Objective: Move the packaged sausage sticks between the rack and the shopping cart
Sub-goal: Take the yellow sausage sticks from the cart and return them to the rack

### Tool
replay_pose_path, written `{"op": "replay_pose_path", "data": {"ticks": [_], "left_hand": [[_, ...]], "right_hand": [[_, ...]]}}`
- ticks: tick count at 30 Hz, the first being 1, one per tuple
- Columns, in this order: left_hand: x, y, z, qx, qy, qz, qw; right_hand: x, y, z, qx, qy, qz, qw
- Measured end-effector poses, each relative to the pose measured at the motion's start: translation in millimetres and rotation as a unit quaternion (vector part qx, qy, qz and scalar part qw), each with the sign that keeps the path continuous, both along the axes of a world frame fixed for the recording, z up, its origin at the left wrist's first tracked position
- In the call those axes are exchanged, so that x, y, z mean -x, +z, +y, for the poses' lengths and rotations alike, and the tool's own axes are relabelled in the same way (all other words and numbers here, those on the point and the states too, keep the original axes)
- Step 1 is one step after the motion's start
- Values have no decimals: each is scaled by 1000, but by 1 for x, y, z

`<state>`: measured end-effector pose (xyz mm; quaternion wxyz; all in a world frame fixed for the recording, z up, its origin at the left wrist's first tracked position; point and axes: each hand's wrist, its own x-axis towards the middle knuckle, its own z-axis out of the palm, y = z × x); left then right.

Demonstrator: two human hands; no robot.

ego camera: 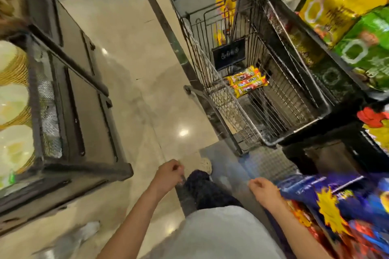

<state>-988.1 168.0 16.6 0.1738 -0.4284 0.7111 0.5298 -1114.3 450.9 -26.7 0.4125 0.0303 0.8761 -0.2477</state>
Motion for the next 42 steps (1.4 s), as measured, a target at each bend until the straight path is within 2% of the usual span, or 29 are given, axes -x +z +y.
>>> {"op": "replay_pose_path", "data": {"ticks": [3, 8, 13, 18, 22, 27, 31, 35, 38, 42], "left_hand": [[37, 0, -62, 25, -17, -32, 999], [86, 4, -145, 33, 30, -65, 997], [135, -4, -215, 42, 52, -94, 993], [233, -11, -253, 21, -16, -89, 996], [349, -12, -263, 10, -137, -59, 989], [484, -5, -252, 1, -319, 4, 948], [568, -30, -228, -18, -402, 6, 916], [620, -73, -192, 32, -505, -6, 862], [653, -120, -164, 83, -541, -39, 836], [679, -188, -140, 123, -595, -71, 791]], "right_hand": [[46, 4, -62, 0, 0, 0, 1000], [106, 18, -151, 48, 29, -9, 998], [149, 26, -206, 47, 28, -26, 998], [197, 28, -223, 67, -101, -14, 992], [243, 24, -233, 43, -227, 21, 973], [291, -21, -240, 48, -428, 47, 901], [337, -36, -248, 42, -505, 57, 860], [384, -47, -256, -9, -537, 36, 843], [419, -80, -255, -32, -552, 52, 832], [458, -140, -252, -59, -534, 35, 843]]}}
